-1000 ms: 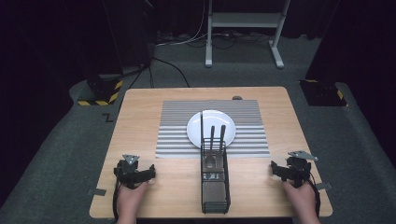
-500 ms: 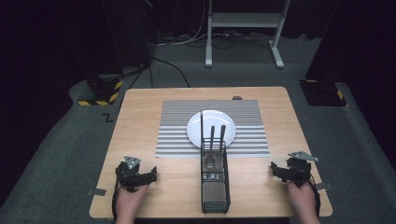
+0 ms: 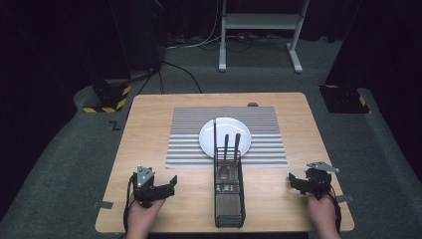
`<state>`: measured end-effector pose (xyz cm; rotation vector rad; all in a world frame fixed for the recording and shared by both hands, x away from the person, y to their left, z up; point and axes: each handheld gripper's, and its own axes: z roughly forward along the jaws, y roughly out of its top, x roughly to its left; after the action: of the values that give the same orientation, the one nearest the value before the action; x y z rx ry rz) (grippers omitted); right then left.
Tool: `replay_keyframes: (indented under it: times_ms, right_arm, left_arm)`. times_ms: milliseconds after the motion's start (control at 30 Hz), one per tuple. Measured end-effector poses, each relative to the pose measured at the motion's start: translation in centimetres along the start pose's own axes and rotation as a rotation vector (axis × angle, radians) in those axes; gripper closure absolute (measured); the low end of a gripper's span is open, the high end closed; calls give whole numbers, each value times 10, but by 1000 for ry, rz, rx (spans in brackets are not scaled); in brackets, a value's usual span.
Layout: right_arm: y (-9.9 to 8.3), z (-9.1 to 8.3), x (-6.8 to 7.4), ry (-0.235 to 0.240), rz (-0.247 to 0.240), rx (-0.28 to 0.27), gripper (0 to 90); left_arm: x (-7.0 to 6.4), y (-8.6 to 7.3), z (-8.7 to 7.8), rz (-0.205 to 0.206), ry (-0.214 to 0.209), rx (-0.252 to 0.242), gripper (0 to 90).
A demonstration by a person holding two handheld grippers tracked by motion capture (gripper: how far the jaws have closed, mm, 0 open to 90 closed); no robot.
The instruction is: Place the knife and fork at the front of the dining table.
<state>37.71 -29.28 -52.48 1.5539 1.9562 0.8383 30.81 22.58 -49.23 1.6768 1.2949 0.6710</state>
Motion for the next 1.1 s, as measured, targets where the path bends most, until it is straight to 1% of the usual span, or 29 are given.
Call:
replay_keyframes:
  times_ms: [33,133,267,400,467,567,600,667,700,767,800,833,867,900,933,1033,1100]
  right_arm:
    - [0,0,0,0,0,0,97]
    - [0,0,0,1,2,1,97]
    - [0,0,0,1,-4,-2,97]
    - [0,0,0,3,-3,-1,97]
    - [0,0,0,4,-2,0,96]
    - [0,0,0,9,-11,-1,96]
    - [1,1,0,10,-11,-1,96]
    - [1,1,0,13,-14,-1,96]
    - [1,1,0,13,-14,-1,96]
    - [1,1,0,15,-16,0,96]
    - [1,1,0,17,-18,0,95]
    - [1,1,0,18,-17,0,95]
    - [1,1,0,20,-18,0,95]
    - [1,1,0,19,-19,0,96]
    - [1,1,1,20,-18,0,96]
    - [0,0,1,23,-24,0,96]
    - [-2,-2,2,24,-27,-1,97]
  left_arm:
    - [-1,1,-1,6,-5,-12,16]
    - [-4,4,-4,1,-32,-44,16]
    - [-6,7,-9,-17,-60,-85,21]
    - [-8,10,-14,-28,-91,-143,62]
    - [-10,12,-15,-28,-98,-161,78]
    - [-10,13,-17,-52,-111,-161,78]
    - [-9,13,-17,-62,-116,-169,78]
    - [-11,14,-18,-64,-119,-188,78]
    - [-12,15,-18,-60,-121,-190,78]
    - [-14,17,-18,-59,-142,-188,76]
    - [-15,18,-17,-56,-146,-185,41]
    - [-17,20,-17,-48,-150,-179,41]
    - [-19,21,-17,-37,-153,-172,19]
    - [-20,22,-16,-28,-147,-166,3]
    - [-22,23,-16,-27,-145,-166,3]
    - [-25,28,-16,-25,-134,-185,2]
    - [-27,32,-15,-12,-130,-191,3]
